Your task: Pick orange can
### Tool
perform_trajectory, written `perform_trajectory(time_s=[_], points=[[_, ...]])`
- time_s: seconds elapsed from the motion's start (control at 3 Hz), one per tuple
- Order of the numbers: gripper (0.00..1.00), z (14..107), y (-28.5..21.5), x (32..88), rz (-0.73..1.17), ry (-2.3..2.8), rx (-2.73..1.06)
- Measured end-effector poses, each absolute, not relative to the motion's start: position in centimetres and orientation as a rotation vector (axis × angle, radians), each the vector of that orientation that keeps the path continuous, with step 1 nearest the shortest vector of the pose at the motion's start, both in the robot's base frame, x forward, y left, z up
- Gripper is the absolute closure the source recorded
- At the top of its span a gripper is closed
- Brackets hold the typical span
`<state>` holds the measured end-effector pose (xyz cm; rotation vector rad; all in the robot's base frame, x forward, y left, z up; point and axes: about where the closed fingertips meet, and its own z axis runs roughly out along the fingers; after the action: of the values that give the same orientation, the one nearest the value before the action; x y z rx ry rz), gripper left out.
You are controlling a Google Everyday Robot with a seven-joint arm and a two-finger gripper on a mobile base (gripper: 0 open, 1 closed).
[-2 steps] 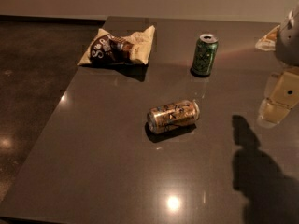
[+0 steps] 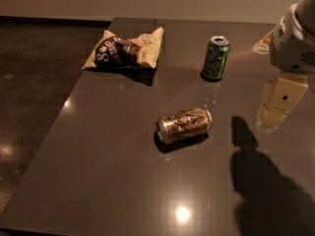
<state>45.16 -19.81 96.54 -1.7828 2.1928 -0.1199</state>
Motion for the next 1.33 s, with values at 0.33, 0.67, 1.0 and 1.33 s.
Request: perform_trajectory(time_s=[0.33, 0.67, 1.0, 1.33], points=[[0.00, 94.6, -17.5, 46.2, -0.146, 2.128, -1.859], [0.00, 92.2, -15.5, 47.1, -0.154, 2.072, -1.928], [0.00, 90.1, -13.9, 47.9, -0.158, 2.025, -2.007], [0.00, 88.0, -12.9, 48.6, -0.161, 1.996, -2.085]])
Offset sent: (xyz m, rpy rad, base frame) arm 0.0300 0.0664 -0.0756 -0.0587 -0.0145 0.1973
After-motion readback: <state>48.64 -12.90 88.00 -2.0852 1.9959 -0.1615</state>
